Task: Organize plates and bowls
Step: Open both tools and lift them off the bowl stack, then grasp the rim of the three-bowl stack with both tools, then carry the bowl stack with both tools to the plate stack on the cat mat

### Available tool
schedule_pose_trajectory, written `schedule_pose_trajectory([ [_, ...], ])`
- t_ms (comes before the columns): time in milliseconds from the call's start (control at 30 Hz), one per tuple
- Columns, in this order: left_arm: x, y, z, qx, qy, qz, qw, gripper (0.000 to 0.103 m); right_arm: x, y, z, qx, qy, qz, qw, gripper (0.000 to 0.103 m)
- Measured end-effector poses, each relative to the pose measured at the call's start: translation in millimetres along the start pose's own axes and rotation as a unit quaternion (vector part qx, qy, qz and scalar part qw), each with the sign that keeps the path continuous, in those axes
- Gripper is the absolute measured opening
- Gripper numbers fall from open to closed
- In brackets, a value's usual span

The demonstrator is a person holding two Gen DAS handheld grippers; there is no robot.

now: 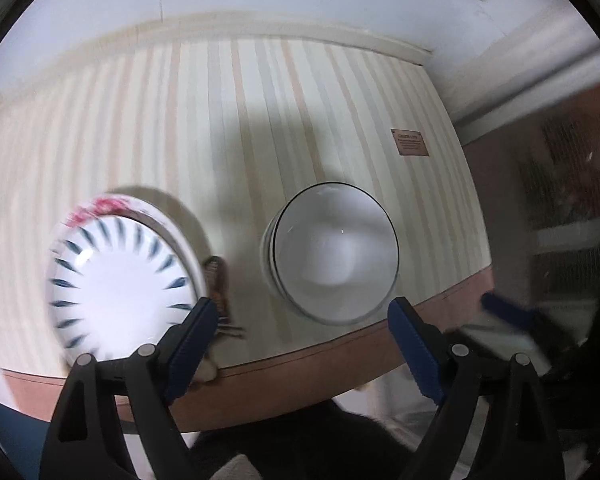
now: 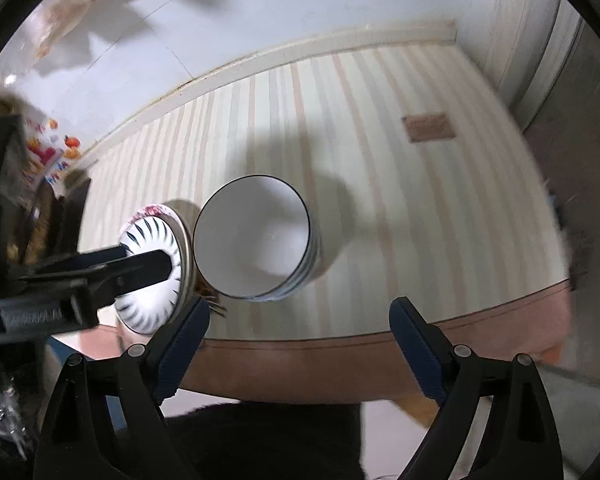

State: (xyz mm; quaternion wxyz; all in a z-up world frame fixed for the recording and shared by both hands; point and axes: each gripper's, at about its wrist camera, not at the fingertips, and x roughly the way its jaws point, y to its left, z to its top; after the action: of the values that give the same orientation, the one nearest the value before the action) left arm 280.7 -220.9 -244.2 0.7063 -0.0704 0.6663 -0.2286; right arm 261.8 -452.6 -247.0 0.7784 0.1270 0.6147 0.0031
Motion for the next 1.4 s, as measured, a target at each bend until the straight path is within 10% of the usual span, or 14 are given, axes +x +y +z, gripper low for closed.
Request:
schedule_pose_trajectory([
  [633, 130, 42, 59, -0.097, 0.129, -0.080, 0.9836, 0.086, 158, -65, 29, 0.138, 0.097, 0.164, 0.972, 0.087],
  [1000, 140, 36, 62, -0.092, 0.125, -0.124, 0.9800, 0.079, 187, -57, 38, 0.141, 0.129, 0.197, 0.962, 0.061],
  [1400, 134, 35, 57, -0.078, 0.101, -0.109, 0.9858, 0.073, 189, -54, 43, 0.142, 0.118, 0.199, 0.962, 0.060],
])
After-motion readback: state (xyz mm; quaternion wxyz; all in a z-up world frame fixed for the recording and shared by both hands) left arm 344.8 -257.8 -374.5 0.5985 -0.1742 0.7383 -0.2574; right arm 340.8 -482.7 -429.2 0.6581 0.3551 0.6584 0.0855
